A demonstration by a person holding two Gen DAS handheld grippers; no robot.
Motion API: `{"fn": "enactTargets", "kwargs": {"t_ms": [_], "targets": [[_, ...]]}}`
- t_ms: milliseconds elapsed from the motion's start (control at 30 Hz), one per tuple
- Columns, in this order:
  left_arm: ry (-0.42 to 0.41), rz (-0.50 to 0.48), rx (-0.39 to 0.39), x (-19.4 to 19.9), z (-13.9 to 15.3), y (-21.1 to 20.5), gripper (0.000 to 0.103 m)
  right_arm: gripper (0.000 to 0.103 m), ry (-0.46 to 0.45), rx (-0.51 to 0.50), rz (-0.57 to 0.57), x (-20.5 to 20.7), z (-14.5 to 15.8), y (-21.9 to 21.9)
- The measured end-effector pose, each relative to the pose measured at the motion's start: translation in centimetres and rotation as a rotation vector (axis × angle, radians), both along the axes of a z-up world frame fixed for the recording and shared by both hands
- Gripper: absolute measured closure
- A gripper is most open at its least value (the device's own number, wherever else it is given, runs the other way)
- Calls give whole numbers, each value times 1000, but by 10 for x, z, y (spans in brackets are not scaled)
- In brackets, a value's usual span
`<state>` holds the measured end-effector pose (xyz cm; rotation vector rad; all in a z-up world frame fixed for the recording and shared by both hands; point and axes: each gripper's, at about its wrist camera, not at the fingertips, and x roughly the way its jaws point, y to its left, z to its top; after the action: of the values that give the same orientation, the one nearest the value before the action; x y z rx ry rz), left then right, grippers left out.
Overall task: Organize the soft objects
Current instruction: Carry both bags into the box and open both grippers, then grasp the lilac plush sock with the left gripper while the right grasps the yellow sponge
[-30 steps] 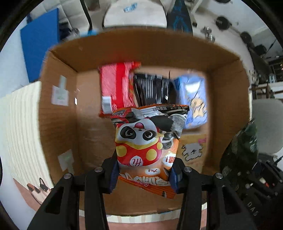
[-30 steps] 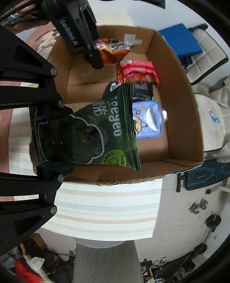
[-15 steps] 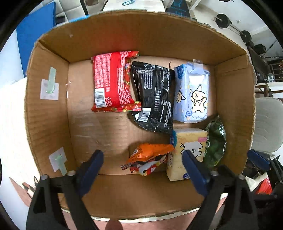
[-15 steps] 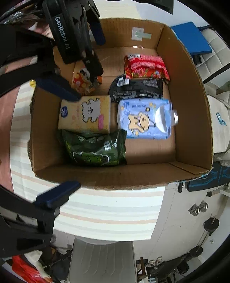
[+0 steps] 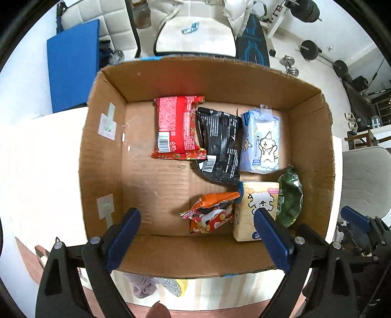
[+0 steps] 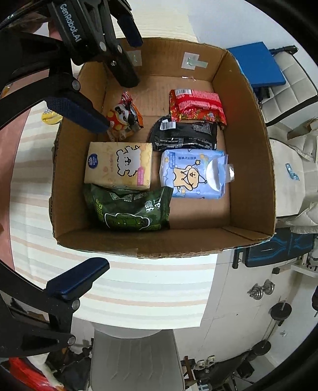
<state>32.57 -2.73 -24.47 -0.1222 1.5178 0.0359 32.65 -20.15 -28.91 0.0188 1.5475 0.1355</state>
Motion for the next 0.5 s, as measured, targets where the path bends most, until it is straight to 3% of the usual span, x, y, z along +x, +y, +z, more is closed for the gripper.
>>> {"fn": "enactTargets", "kwargs": {"t_ms": [133,300,400,500], "targets": [[-58,-4,52,-6,13,-2,8,0,-10,36,-10,-7,4,1],[-108,7,52,-18,26,4,8,0,-44,43,-21,-16,14,5],[-133,12,51,-27,36,11,8,0,-84,44,-20,-25,27,9],[-183,29,57,-47,52,28,8,0,-133,108,12,-45,48,17]]}}
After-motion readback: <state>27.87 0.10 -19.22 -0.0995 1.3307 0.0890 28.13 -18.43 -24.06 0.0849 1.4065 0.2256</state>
